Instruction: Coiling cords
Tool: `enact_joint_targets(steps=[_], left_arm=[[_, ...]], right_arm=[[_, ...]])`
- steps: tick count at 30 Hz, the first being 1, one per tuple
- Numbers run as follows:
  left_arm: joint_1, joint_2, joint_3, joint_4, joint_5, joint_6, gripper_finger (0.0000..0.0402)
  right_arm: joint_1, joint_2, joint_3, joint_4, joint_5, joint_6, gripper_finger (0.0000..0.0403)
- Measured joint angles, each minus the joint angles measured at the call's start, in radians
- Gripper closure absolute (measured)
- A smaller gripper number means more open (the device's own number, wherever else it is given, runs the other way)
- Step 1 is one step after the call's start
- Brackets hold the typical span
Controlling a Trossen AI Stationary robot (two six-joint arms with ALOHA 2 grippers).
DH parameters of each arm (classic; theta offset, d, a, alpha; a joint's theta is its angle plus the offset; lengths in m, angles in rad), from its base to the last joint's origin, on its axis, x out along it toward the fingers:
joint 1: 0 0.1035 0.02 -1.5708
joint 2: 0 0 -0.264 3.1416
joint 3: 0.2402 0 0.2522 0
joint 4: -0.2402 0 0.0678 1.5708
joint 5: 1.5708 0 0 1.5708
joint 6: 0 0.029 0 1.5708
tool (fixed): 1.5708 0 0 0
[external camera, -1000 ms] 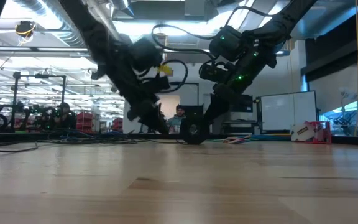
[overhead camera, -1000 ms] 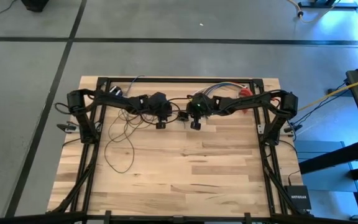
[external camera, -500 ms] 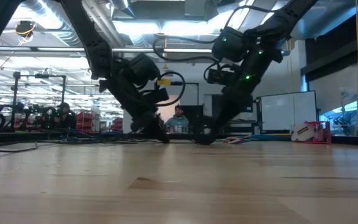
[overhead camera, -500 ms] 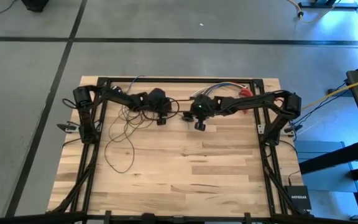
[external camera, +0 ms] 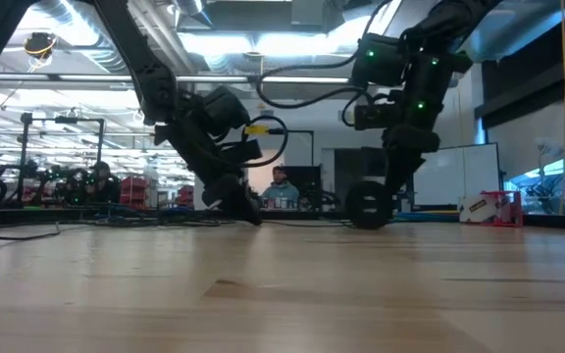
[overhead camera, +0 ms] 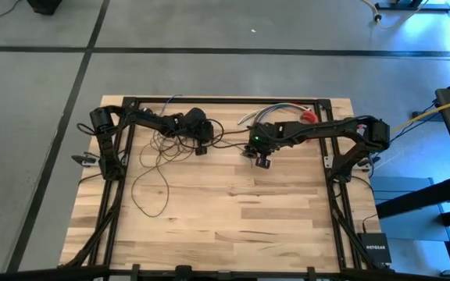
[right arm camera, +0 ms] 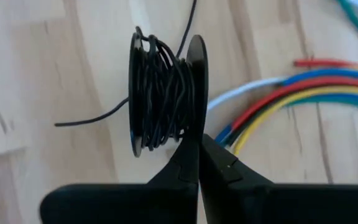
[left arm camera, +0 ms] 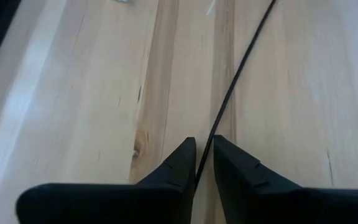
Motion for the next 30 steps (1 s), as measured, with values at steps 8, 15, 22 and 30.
enact_joint_targets(steps=[8,15,22,30], left_arm=[[-0.019,-0.034,-0.007,0.019,0.037,-0.012,0.0361],[-0.073,-0.105,0.016,0.019,0.054,-0.023,0.0358],[-0.067,-0.057,0.021,0.030,0.061,0.003,0.0285],[-0.048,-0.028,0.024,0.053,0.080,0.066,0.0268]], right_arm=[[0.026,-0.002,0.000,-0.020,0.004,0.013,0.0403],[0.024,-0.001,0.000,-0.017,0.006,0.008,0.0403],[0.024,-0.001,0.000,-0.013,0.005,0.008,0.0403],[0.024,-0.001,0.000,-0.008,0.005,0.006,0.0403]])
